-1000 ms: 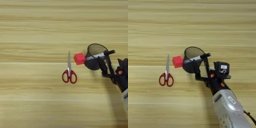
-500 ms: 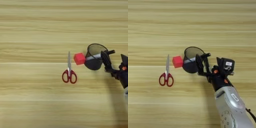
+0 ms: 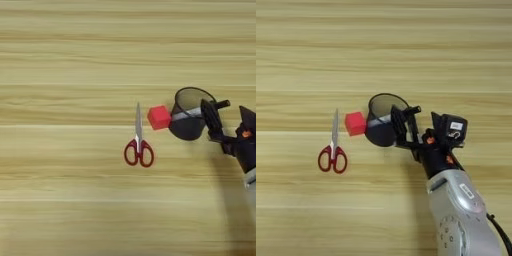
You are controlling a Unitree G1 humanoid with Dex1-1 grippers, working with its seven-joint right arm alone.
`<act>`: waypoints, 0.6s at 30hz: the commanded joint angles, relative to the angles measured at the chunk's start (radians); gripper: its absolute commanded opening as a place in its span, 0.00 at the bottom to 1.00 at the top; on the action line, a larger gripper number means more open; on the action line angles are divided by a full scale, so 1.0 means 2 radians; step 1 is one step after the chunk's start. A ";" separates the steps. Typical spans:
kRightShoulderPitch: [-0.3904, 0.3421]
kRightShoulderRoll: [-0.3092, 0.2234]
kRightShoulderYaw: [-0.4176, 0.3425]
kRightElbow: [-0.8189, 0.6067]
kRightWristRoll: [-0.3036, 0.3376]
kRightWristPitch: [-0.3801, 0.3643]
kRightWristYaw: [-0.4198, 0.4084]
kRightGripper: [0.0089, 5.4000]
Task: Move the objects on the table
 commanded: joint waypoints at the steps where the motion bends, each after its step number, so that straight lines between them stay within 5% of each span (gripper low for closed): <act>1: -0.028 -0.006 -0.002 -0.005 0.003 -0.029 0.004 1.00; 18: -0.047 -0.002 0.000 0.025 0.005 -0.047 0.014 1.00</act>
